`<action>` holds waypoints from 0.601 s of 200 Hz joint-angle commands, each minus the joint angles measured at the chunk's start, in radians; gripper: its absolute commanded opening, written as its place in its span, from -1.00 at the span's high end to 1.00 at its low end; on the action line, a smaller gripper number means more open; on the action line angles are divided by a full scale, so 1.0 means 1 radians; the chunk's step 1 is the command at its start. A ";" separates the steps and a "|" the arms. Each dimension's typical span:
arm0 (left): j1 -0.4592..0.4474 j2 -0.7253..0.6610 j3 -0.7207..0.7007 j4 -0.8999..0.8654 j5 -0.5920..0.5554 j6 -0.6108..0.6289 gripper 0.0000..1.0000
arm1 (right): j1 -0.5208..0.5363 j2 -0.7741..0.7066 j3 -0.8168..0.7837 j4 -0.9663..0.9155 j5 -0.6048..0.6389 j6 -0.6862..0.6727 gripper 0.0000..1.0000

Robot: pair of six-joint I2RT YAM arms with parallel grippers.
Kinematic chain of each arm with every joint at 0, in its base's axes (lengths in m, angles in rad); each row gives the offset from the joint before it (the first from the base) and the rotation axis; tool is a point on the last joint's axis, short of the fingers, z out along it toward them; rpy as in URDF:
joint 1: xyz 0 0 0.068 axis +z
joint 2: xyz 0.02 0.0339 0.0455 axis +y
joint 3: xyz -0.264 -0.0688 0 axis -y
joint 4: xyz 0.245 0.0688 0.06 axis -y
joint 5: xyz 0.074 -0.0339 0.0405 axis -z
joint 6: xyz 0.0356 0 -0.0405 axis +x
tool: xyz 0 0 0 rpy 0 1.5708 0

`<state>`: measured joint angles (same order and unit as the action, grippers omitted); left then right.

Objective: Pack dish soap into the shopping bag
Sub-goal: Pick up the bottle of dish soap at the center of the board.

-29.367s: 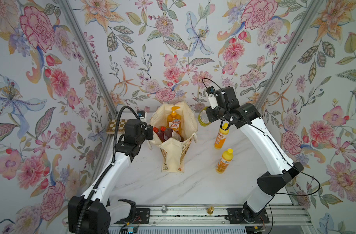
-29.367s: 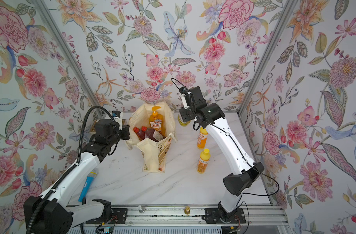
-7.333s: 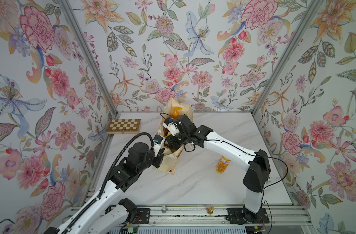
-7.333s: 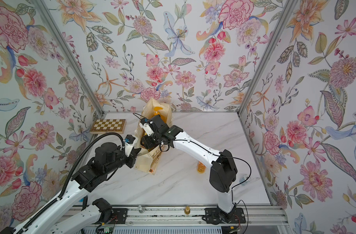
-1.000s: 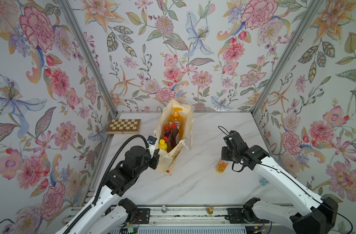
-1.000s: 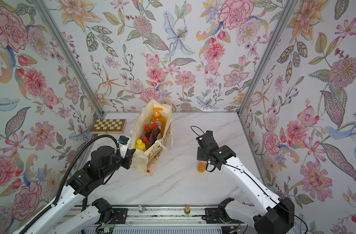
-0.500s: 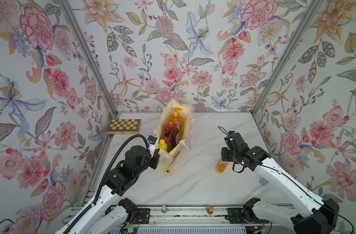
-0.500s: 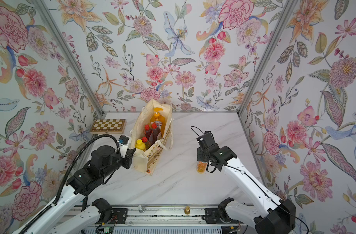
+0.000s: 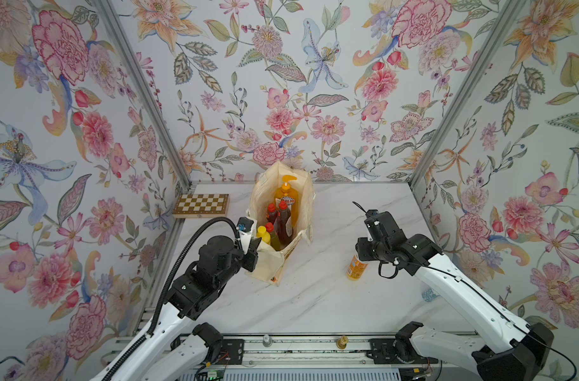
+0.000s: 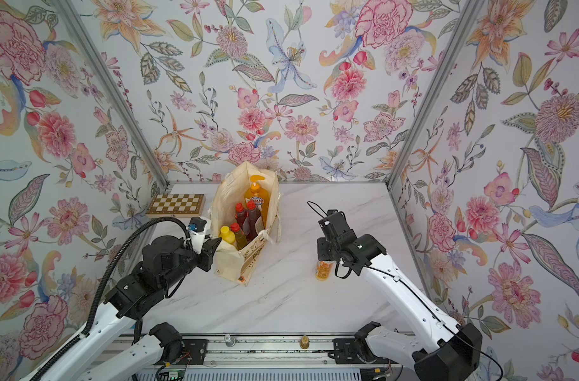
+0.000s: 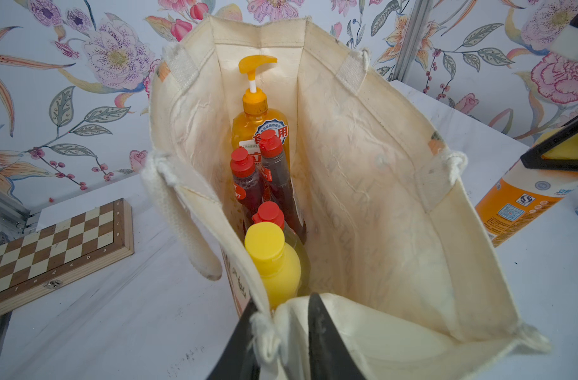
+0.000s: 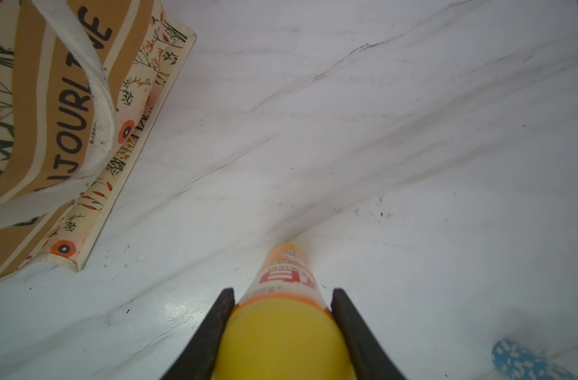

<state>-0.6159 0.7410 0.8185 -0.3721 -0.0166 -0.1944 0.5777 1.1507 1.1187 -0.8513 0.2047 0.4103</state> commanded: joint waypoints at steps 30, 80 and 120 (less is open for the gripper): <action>-0.012 -0.012 0.045 0.011 -0.032 0.010 0.40 | 0.017 0.026 0.072 0.036 0.002 -0.028 1.00; -0.012 -0.014 0.038 0.012 -0.027 0.005 0.41 | 0.033 0.047 0.104 0.054 -0.005 -0.040 1.00; -0.012 -0.008 0.029 0.006 -0.010 -0.006 0.45 | 0.042 0.056 0.148 0.071 -0.036 -0.048 1.00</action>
<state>-0.6159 0.7372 0.8322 -0.3721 -0.0338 -0.1951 0.6102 1.2091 1.1912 -0.8471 0.1837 0.3767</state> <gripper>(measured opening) 0.289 0.438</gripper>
